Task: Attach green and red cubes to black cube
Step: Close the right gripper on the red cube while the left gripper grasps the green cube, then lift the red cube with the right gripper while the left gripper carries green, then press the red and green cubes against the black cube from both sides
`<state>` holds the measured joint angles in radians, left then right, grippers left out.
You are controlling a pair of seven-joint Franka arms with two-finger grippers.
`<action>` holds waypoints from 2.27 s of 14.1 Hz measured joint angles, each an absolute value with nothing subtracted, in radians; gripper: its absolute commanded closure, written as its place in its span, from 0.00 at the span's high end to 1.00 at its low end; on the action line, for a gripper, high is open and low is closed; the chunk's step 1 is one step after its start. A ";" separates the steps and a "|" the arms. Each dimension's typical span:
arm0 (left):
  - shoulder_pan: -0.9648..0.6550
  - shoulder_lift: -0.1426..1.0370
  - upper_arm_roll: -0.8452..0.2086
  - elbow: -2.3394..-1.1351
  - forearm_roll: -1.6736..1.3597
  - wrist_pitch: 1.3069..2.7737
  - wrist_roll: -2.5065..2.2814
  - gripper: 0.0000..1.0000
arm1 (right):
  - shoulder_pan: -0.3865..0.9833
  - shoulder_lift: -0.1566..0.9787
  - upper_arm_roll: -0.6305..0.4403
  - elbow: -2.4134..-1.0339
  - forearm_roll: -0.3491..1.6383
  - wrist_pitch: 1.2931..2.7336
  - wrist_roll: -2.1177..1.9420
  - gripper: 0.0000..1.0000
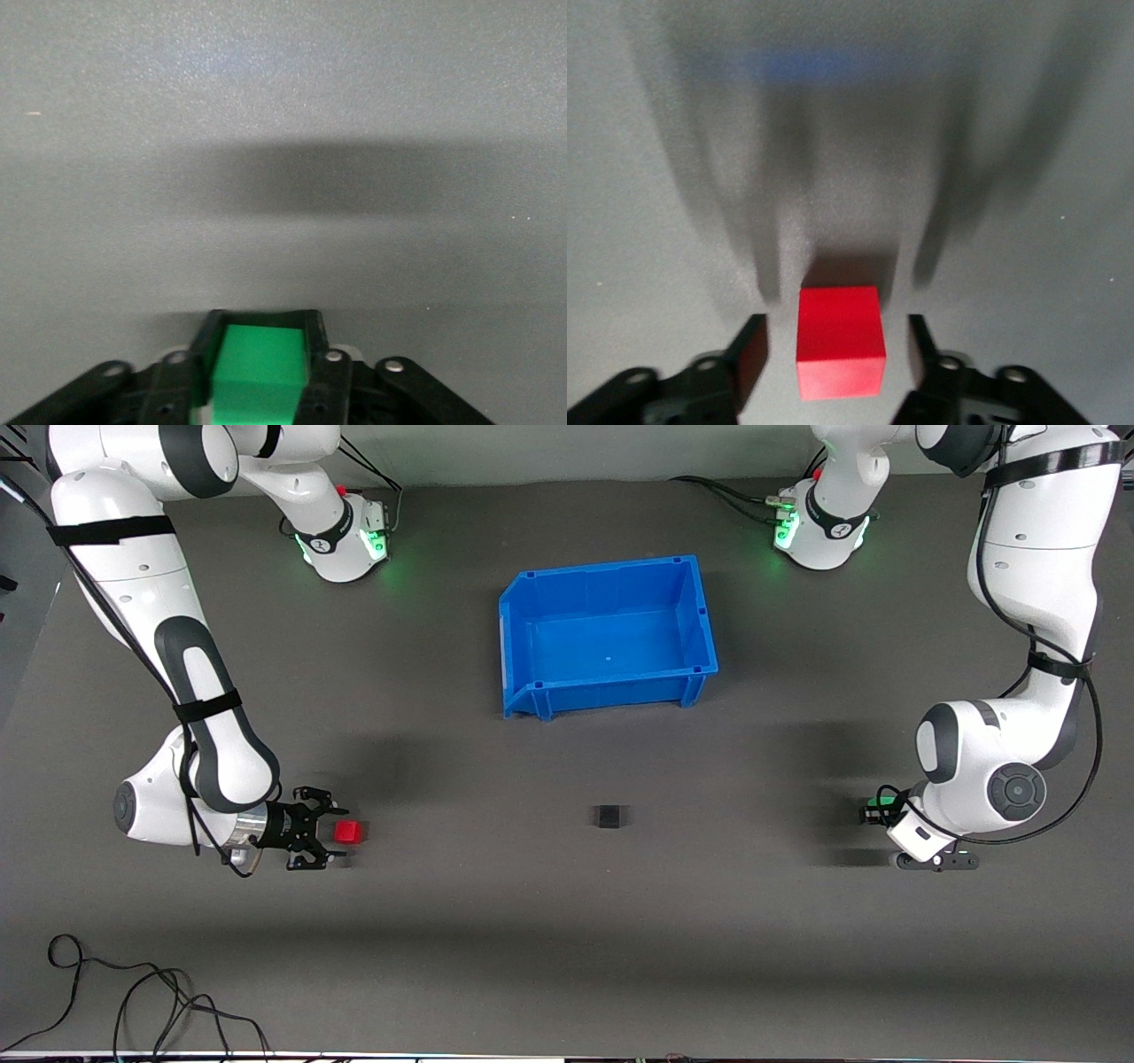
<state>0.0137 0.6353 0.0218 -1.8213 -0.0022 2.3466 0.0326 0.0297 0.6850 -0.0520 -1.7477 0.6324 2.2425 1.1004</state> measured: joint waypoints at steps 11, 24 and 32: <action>-0.087 0.632 -0.006 -1.661 -0.073 2.222 -0.612 0.08 | 0.049 0.654 -0.048 -1.718 0.672 2.239 1.099 0.33; -0.256 0.679 -0.085 -1.620 -0.090 2.219 -1.765 0.08 | 0.555 0.831 -0.040 -1.456 0.820 2.522 1.640 0.36; -0.402 0.776 -0.116 -1.587 -0.157 2.431 -1.993 0.07 | 0.673 0.928 -0.040 -1.400 0.823 2.623 1.715 0.36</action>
